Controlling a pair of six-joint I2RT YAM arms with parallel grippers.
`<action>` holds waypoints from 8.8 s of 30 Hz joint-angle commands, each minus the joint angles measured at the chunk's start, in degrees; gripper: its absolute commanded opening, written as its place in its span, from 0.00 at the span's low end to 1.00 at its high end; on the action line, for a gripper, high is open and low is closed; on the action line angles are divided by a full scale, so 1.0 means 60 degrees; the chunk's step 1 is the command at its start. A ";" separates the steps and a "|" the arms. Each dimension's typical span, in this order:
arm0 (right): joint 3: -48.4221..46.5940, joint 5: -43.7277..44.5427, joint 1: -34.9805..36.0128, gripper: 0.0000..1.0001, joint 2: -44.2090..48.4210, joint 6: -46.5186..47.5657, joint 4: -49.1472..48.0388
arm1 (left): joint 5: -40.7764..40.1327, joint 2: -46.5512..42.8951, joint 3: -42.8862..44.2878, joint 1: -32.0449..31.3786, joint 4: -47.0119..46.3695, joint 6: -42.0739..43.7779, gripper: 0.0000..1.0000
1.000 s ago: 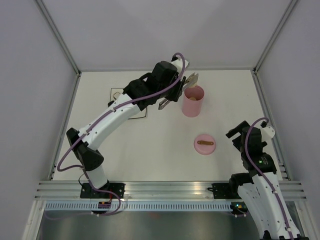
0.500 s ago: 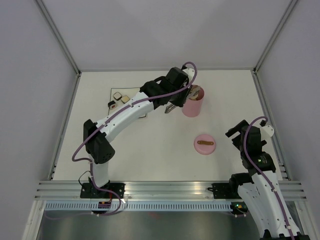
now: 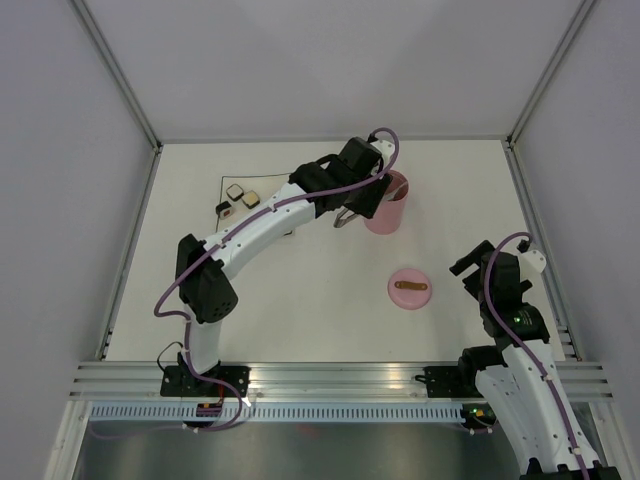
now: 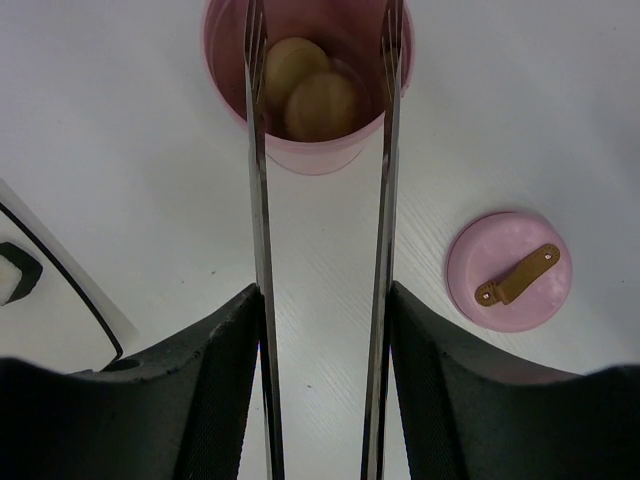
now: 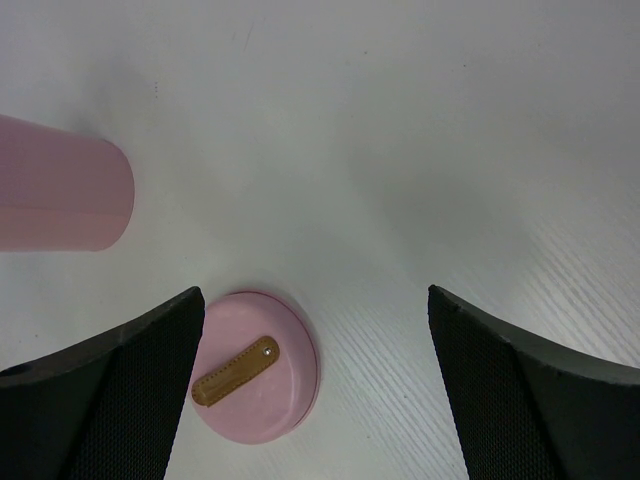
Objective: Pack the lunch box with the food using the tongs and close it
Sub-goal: Place the fake food in the packing box, then pick up the fake food from the plate, then place the fake food in the packing box, then pick up the fake food from the plate, then place the fake food in the packing box.
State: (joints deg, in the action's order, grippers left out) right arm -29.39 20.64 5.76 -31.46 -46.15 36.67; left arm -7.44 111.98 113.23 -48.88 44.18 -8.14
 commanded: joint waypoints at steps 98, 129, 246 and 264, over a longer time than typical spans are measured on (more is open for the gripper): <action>0.0005 -0.0349 -0.0212 0.98 -0.2577 -0.0408 -0.1379 | -0.0605 -0.3078 -0.2222 0.2980 -0.0540 -0.1603 0.27; 0.0283 -0.0409 -0.0315 0.98 -0.1582 -0.0394 -0.0896 | -0.0341 -0.1321 -0.0854 -0.0261 -0.0684 -0.0987 0.29; 0.0372 -0.1419 -0.0433 0.98 -0.3750 -0.0497 -0.2859 | -0.1499 -0.5848 -0.4416 0.3276 -0.0698 -0.1455 0.33; 0.0430 -0.0058 -0.0418 0.98 -0.1055 0.0455 -0.1336 | 0.0669 -0.1614 -0.0708 0.0076 -0.1871 -0.0973 0.36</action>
State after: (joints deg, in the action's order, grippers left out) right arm -25.41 16.88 3.46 -38.83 -45.32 26.50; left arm -5.39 102.00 105.16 -47.42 35.70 -16.32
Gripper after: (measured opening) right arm 0.979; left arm 0.447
